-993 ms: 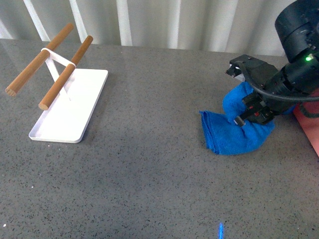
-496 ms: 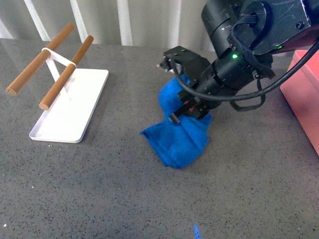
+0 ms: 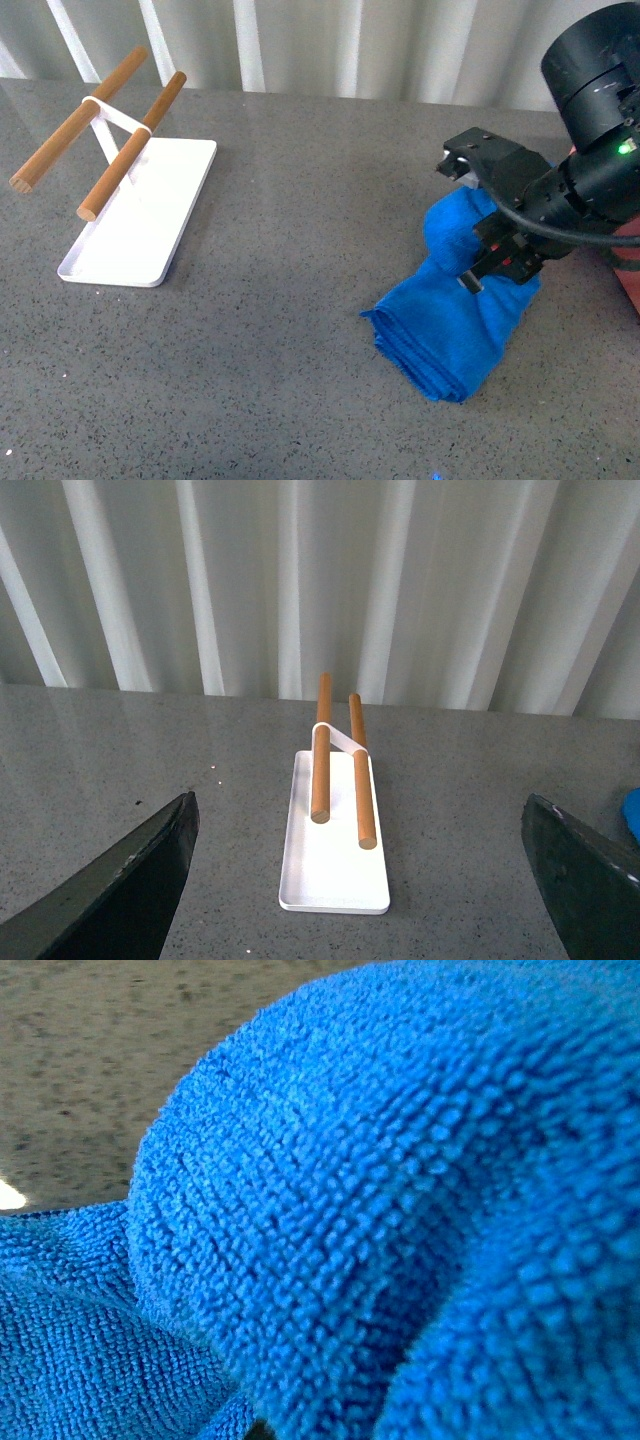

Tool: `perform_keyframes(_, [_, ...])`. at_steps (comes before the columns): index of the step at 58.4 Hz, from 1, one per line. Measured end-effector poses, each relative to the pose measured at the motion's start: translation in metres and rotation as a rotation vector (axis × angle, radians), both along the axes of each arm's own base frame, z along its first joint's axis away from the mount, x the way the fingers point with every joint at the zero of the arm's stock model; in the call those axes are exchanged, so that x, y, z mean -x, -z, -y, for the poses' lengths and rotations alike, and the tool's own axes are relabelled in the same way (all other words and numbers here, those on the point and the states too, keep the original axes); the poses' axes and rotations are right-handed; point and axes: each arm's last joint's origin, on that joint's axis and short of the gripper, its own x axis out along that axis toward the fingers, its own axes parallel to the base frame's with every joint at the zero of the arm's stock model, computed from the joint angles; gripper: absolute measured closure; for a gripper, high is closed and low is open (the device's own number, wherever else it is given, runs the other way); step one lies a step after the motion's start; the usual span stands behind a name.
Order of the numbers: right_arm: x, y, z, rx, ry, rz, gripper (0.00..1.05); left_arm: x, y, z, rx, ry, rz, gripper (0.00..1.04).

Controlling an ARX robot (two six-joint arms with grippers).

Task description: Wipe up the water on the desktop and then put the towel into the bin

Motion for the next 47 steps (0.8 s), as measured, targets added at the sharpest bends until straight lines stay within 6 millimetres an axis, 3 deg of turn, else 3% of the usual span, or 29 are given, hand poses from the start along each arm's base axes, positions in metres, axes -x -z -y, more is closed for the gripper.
perform_keyframes(9, [-0.012, -0.025, 0.002, -0.043, -0.018, 0.127, 0.99, 0.000, 0.000, 0.000, 0.000, 0.000, 0.000, 0.07])
perform_keyframes(20, [-0.030, -0.104, -0.010, -0.148, -0.024, 0.345, 0.99, 0.000, 0.000, 0.000, 0.000, 0.000, 0.000, 0.07])
perform_keyframes(29, [-0.028, -0.159, -0.008, -0.191, 0.006, 0.478, 0.99, 0.000, 0.000, 0.000, 0.000, 0.000, 0.000, 0.07])
perform_keyframes(35, [-0.020, -0.188, 0.006, -0.145, 0.093, 0.539, 0.99, 0.000, 0.000, 0.000, 0.000, 0.000, 0.000, 0.07])
perform_keyframes(47, [-0.004, -0.209, 0.053, -0.002, 0.250, 0.504, 0.99, 0.000, 0.000, 0.000, 0.000, 0.000, 0.000, 0.07])
